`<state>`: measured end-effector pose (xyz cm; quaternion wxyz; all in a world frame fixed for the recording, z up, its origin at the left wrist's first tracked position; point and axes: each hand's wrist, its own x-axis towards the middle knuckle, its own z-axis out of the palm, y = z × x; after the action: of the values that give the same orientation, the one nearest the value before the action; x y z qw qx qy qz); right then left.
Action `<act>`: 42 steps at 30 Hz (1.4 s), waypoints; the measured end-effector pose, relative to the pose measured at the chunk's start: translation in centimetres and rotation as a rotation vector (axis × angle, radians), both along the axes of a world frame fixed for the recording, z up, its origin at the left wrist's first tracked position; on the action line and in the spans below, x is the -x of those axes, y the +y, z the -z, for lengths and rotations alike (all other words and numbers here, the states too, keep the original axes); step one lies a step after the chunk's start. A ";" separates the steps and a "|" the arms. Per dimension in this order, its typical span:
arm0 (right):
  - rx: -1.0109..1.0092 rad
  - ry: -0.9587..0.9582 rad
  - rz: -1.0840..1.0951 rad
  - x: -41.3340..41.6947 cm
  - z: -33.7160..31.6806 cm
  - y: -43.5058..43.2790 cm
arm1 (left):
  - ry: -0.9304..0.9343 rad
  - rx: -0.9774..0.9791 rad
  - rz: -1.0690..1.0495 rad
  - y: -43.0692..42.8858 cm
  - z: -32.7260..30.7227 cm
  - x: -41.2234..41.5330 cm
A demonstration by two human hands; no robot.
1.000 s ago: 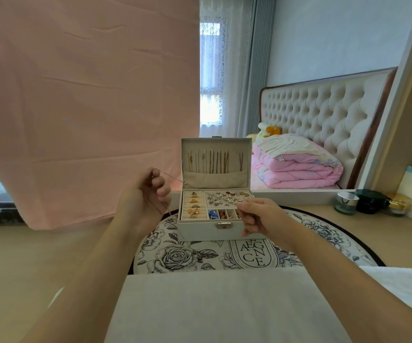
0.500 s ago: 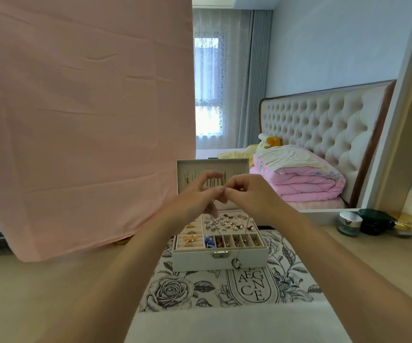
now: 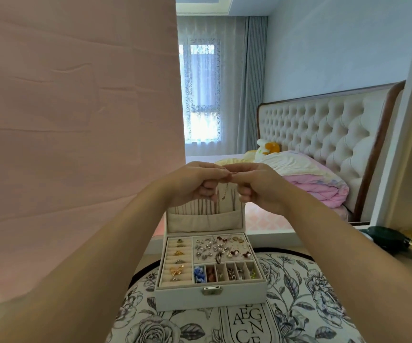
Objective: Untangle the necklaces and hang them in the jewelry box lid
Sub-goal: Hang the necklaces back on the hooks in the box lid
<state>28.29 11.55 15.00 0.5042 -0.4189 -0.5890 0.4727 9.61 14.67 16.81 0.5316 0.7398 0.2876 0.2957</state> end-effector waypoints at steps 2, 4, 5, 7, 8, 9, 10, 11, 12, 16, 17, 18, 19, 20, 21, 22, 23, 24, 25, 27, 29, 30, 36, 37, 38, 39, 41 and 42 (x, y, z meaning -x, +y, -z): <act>0.054 -0.008 -0.062 -0.6 -0.2 0.9 | 0.006 0.005 -0.015 1.3 0.0 -0.2; 0.128 -0.064 -0.085 -1.1 -0.3 1.8 | 0.055 -0.019 -0.051 2.8 0.2 -0.2; 0.149 -0.126 -0.061 -1.4 -0.3 2.4 | 0.083 -0.042 -0.070 3.4 0.3 -0.2; 0.167 -0.238 -0.016 -1.9 -0.3 3.5 | 0.109 -0.075 -0.081 4.5 0.7 -0.3; 0.160 -0.258 -0.007 -2.1 -0.3 4.0 | 0.096 -0.074 -0.078 5.0 1.1 -0.4; 0.146 -0.247 0.003 -2.4 -0.1 4.7 | 0.065 -0.062 -0.081 5.5 1.5 -0.5; 0.120 -0.225 0.014 -2.7 0.1 5.2 | 0.019 -0.040 -0.093 5.8 2.0 -0.6; 0.078 -0.216 0.029 -3.0 0.5 5.8 | -0.032 -0.016 -0.112 6.3 2.6 -0.6; 0.020 -0.241 0.052 -3.2 1.0 6.2 | -0.083 0.009 -0.138 6.7 3.3 -0.7; -0.195 -0.394 0.267 -2.8 3.6 7.2 | -0.185 0.033 -0.354 7.9 6.2 -1.6; -0.217 -0.382 0.331 -2.6 4.2 7.6 | -0.186 0.016 -0.425 8.1 6.9 -2.0; -0.229 -0.367 0.400 -2.4 4.9 8.0 | -0.182 -0.006 -0.491 8.2 7.4 -2.5; -0.234 -0.360 0.475 -2.2 5.6 8.5 | -0.174 -0.035 -0.559 8.3 8.0 -3.0; -0.229 -0.361 0.549 -2.0 6.2 9.0 | -0.163 -0.062 -0.623 8.4 8.4 -3.5; -0.220 -0.359 0.614 -1.9 6.8 9.4 | -0.146 -0.085 -0.681 8.6 8.7 -4.0; -0.208 -0.348 0.668 -1.7 7.3 9.7 | -0.129 -0.090 -0.724 8.8 8.9 -4.4; -0.198 -0.334 0.714 -1.5 7.7 9.9 | -0.117 -0.078 -0.748 8.9 9.0 -4.7; -0.192 -0.325 0.755 -1.2 7.9 10.1 | -0.106 -0.058 -0.761 9.0 9.0 -5.0; -0.188 -0.323 0.793 -1.1 8.0 10.2 | -0.092 -0.047 -0.768 9.0 9.0 -5.2; -0.195 -0.323 0.857 -0.7 7.9 10.5 | -0.063 -0.060 -0.788 9.1 8.8 -5.7; -0.201 -0.321 0.897 -0.4 7.8 10.7 | -0.025 -0.078 -0.811 9.1 8.6 -6.0; -0.199 -0.328 0.907 -0.3 7.8 10.8 | -0.012 -0.066 -0.811 9.1 8.5 -6.1; -0.172 -0.466 0.906 -0.1 8.6 10.7 | 0.051 0.015 -0.802 9.0 9.1 -6.3; -0.153 -0.505 0.901 -0.1 8.9 10.6 | 0.085 -0.011 -0.794 9.0 9.4 -6.2; -0.133 -0.544 0.894 -0.1 9.1 10.5 | 0.137 -0.054 -0.779 8.9 9.8 -6.1; -0.116 -0.577 0.881 -0.1 9.4 10.3 | 0.192 -0.096 -0.762 8.8 10.2 -5.9; -0.092 -0.629 0.833 -0.1 9.9 9.9 | 0.238 -0.149 -0.724 8.5 10.9 -5.8; -0.083 -0.657 0.796 -0.1 10.2 9.7 | 0.238 -0.170 -0.701 8.4 11.2 -5.7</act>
<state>28.43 21.27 4.83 0.4495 -0.7166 -0.5294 0.0642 15.31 23.12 5.66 0.2977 0.6671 0.5575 0.3943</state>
